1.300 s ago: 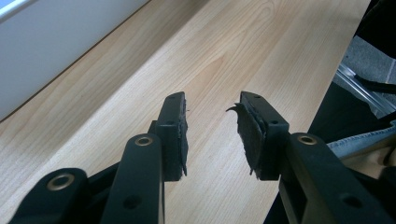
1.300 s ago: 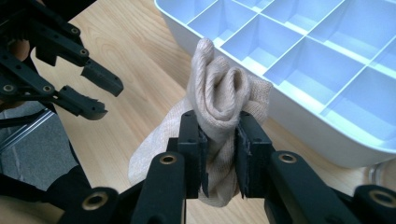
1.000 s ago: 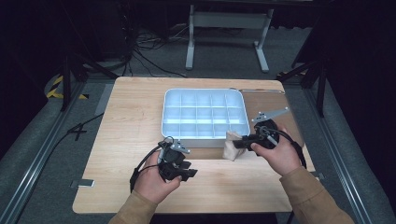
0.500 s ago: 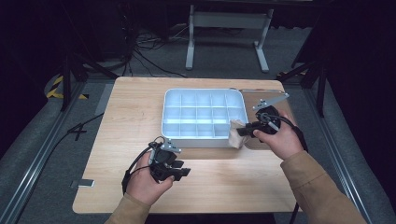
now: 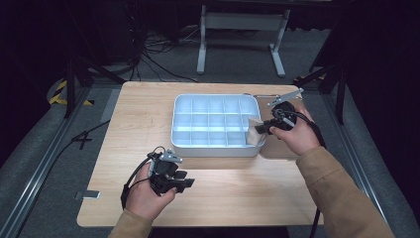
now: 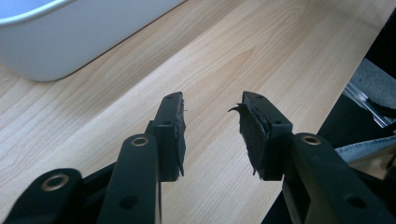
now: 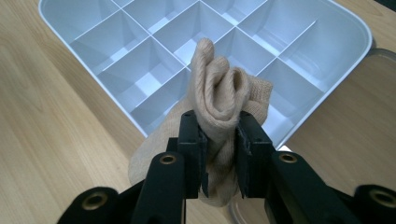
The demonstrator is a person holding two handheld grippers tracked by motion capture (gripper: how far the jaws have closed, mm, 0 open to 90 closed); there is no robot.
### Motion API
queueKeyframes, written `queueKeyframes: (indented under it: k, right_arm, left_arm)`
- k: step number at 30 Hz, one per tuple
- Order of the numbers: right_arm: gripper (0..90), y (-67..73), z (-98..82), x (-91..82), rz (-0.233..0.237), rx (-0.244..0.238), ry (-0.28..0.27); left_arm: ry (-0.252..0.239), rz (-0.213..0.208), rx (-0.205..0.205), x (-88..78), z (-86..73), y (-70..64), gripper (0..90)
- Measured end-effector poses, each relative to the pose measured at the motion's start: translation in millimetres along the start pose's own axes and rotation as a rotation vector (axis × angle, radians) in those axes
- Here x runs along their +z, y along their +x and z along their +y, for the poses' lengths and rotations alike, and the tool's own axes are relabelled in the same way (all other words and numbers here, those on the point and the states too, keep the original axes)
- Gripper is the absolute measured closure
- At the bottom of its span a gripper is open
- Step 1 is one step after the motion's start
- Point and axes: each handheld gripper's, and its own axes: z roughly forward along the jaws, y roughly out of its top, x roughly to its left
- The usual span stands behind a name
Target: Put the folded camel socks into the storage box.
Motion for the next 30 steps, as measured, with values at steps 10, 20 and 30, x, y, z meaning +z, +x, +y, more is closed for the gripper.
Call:
queueKeyframes:
  k: [10,20,30]
  right_arm:
    - [74.4,-16.0,4.5,3.0,-0.046,-0.045,0.015]
    - [74.2,-15.7,3.3,17.7,-0.064,-0.076,0.062]
    - [74.0,-10.3,-0.6,42.5,-0.082,-0.123,0.134]
  left_arm:
    - [-0.005,0.008,-0.012,-1.5,-1.1,1.7,60.7]
    - [0.002,0.000,0.003,1.1,1.9,0.2,60.7]
    - [0.004,-0.002,0.011,4.0,2.8,0.7,60.7]
